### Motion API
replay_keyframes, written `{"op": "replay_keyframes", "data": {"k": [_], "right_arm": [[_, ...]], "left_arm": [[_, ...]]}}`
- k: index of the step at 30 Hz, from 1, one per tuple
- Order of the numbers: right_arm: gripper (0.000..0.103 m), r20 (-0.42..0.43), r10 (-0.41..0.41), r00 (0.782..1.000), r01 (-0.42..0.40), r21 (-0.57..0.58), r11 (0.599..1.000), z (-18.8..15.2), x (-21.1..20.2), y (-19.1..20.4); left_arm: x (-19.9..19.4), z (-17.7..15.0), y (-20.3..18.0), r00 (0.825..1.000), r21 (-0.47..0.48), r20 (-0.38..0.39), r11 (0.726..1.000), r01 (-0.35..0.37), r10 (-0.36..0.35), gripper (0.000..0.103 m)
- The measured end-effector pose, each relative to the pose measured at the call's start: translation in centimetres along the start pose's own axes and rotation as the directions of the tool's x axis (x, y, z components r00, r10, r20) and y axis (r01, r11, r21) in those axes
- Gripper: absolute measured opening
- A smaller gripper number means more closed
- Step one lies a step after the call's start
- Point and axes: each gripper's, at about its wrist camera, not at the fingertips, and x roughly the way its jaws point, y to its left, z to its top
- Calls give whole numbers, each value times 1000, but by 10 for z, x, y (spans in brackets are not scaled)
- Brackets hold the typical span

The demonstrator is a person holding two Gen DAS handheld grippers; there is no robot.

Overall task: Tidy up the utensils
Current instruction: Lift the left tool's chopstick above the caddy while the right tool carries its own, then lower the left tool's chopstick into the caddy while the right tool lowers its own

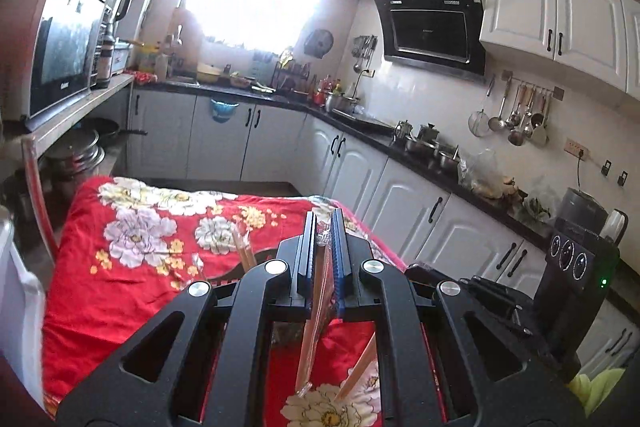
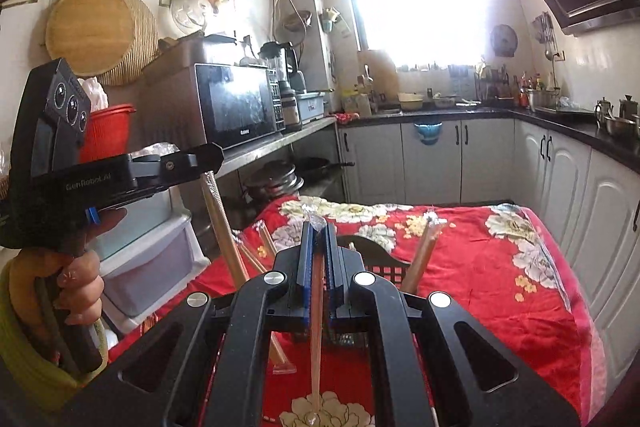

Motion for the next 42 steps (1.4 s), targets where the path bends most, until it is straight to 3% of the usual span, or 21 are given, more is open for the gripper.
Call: {"op": "replay_keyframes", "data": {"k": [25, 42], "right_arm": [[6, 103, -1, 995, 4, -35, 999, 56, 19, 4], [6, 190, -38, 981, 48, -46, 998, 83, 57, -12]], "left_arm": [[10, 57, 1, 991, 51, 116, 996, -76, 69, 4], [42, 50, 23, 983, 42, 108, 987, -156, 150, 4]]}}
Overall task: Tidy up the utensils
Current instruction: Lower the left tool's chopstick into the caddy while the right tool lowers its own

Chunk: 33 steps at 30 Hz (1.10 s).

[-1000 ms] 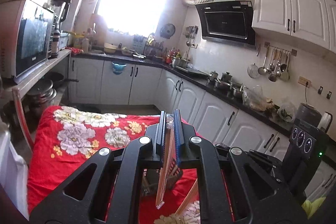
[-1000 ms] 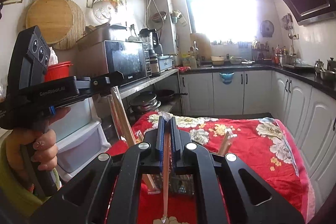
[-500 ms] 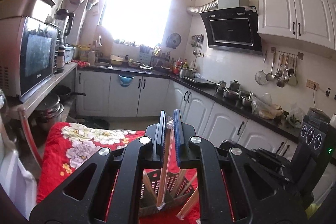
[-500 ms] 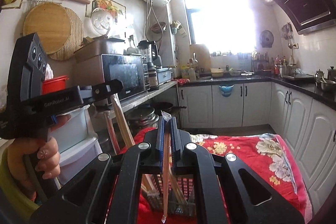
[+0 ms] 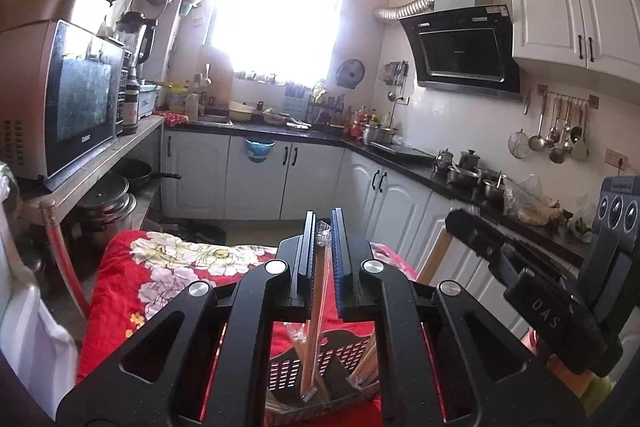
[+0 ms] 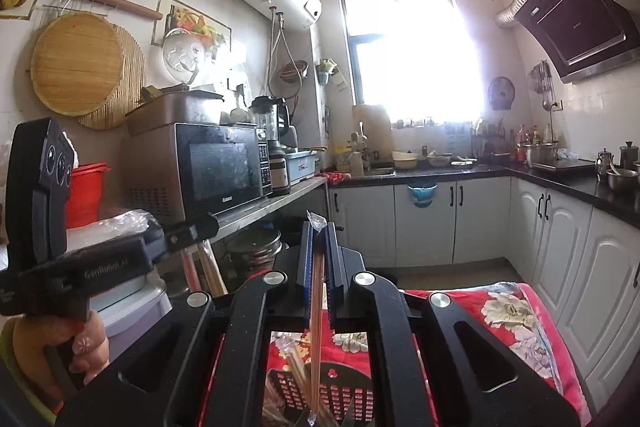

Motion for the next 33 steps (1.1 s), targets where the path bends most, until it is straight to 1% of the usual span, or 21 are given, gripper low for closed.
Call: {"op": "replay_keyframes", "data": {"k": [8, 15, 19, 33], "right_arm": [[6, 4, -27, 1000, 27, -17, 999, -20, 19, -6], [6, -9, -35, 999, 35, 4, 999, -39, 33, -14], [6, -17, -35, 999, 35, -18, 999, -50, 39, -13], [6, -103, -36, 994, 36, 2, 999, -89, 54, -22]], "left_arm": [[19, -20, 3, 999, 9, -29, 1000, -25, 25, 4], [33, -38, 8, 997, -1, -61, 999, -36, 36, 4], [40, -47, 10, 996, -3, -78, 999, -37, 37, 4], [59, -76, 11, 991, 0, -128, 999, -34, 33, 4]]}}
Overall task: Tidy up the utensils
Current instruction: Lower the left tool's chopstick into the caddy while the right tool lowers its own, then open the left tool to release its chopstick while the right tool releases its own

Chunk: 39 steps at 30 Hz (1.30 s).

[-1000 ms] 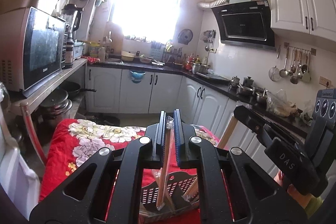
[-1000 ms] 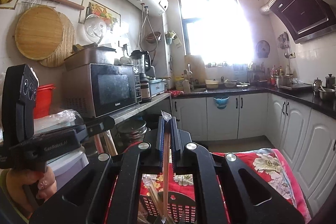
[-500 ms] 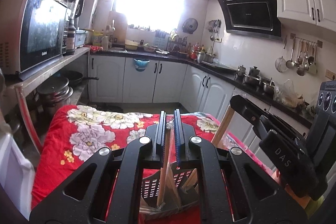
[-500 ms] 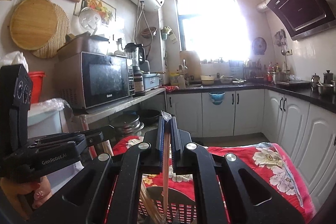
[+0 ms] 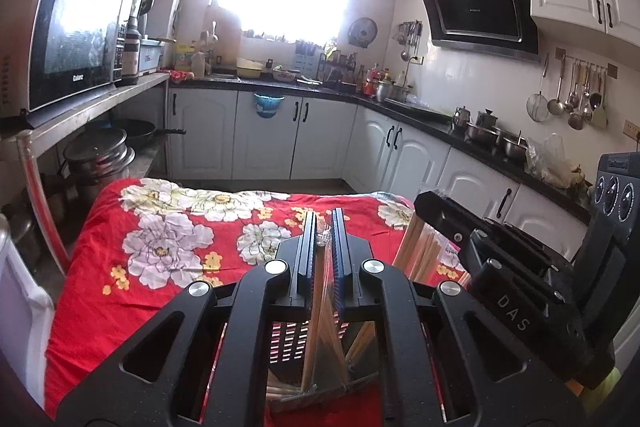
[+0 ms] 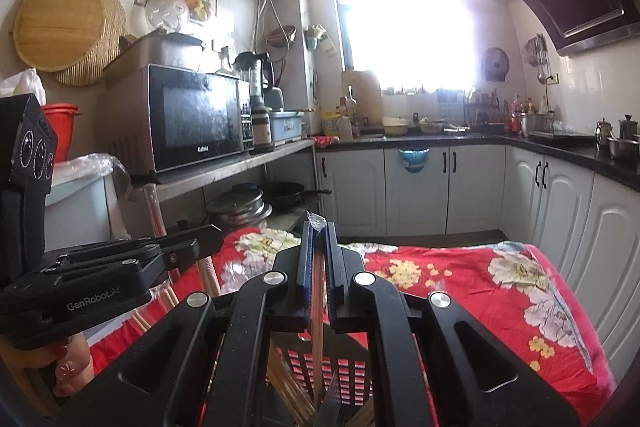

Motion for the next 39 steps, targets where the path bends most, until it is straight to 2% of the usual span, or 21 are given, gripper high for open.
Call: {"op": "replay_keyframes", "data": {"k": [12, 24, 26, 28, 31, 39], "right_arm": [[6, -64, 0, 998, -1, -7, 1000, -15, -2, -3], [7, -124, -10, 992, 10, 3, 1000, -20, -12, -4], [10, -133, -16, 991, 18, 10, 1000, -20, -15, -6], [13, -142, -18, 990, 21, 17, 1000, -20, -17, -8], [17, -151, -15, 988, 19, 23, 1000, -19, -22, -9], [28, -162, -21, 987, 24, 14, 1000, -25, -40, -7]], "left_arm": [[8, -12, -3, 998, 7, -59, 1000, 5, -5, 5], [-3, -19, -3, 994, 3, -105, 1000, -16, 17, 5], [-6, -19, -2, 994, -2, -110, 1000, -22, 21, 10], [-10, -20, -3, 993, 0, -114, 1000, -25, 25, 20], [-18, -19, -6, 993, 2, -120, 1000, -21, 21, 27], [-33, -25, -10, 990, 13, -135, 999, -30, 31, 38]]}}
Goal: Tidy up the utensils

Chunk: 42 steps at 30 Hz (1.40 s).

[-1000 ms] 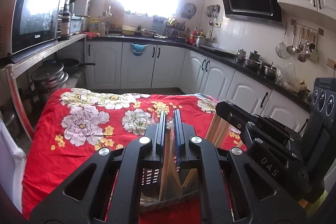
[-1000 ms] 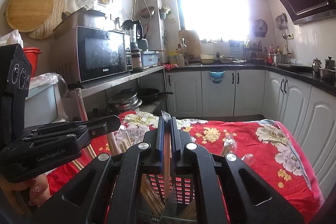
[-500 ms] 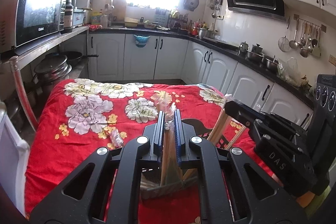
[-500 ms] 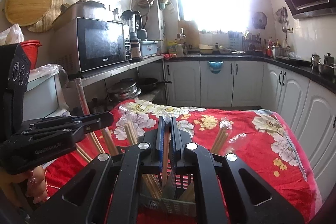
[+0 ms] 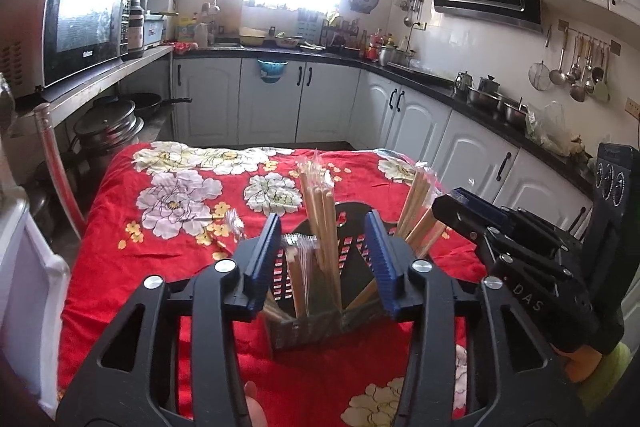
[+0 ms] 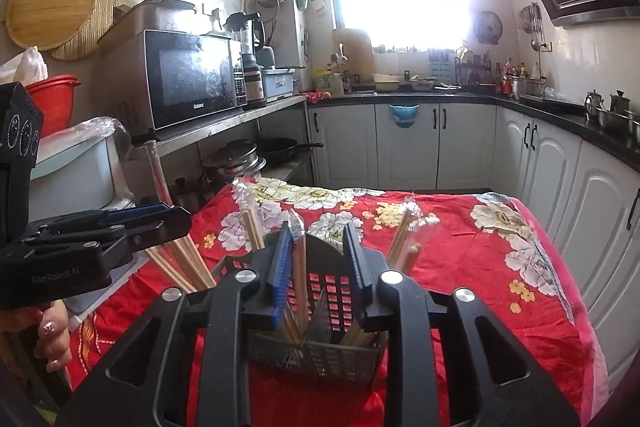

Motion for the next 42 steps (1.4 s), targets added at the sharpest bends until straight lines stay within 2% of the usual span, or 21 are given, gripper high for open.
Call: {"op": "replay_keyframes", "data": {"k": [7, 15, 18, 27, 33, 42], "right_arm": [[32, -25, -9, 1000, 9, 4, 1000, -12, -15, 1], [50, -26, -14, 1000, 14, -7, 1000, -29, -45, 8], [58, -21, -20, 1000, 19, -16, 1000, -35, -55, 12], [79, -29, -46, 999, 45, -45, 998, -59, -78, 22], [85, -32, -43, 999, 42, -29, 999, -75, -90, 25], [89, -63, -55, 996, 54, -7, 998, -102, -96, 23]], "left_arm": [[-17, -12, -2, 1000, -18, -2, 1000, 2, -2, 49], [-42, -30, -14, 1000, -22, -1, 1000, 19, -19, 62], [-48, -41, -17, 1000, -27, -9, 999, 21, -22, 72], [-57, -69, -11, 999, -64, -44, 998, 0, -2, 92], [-61, -86, -11, 998, -67, -63, 998, -10, 6, 92], [-57, -115, -12, 997, -78, -83, 997, -11, 5, 92]]}}
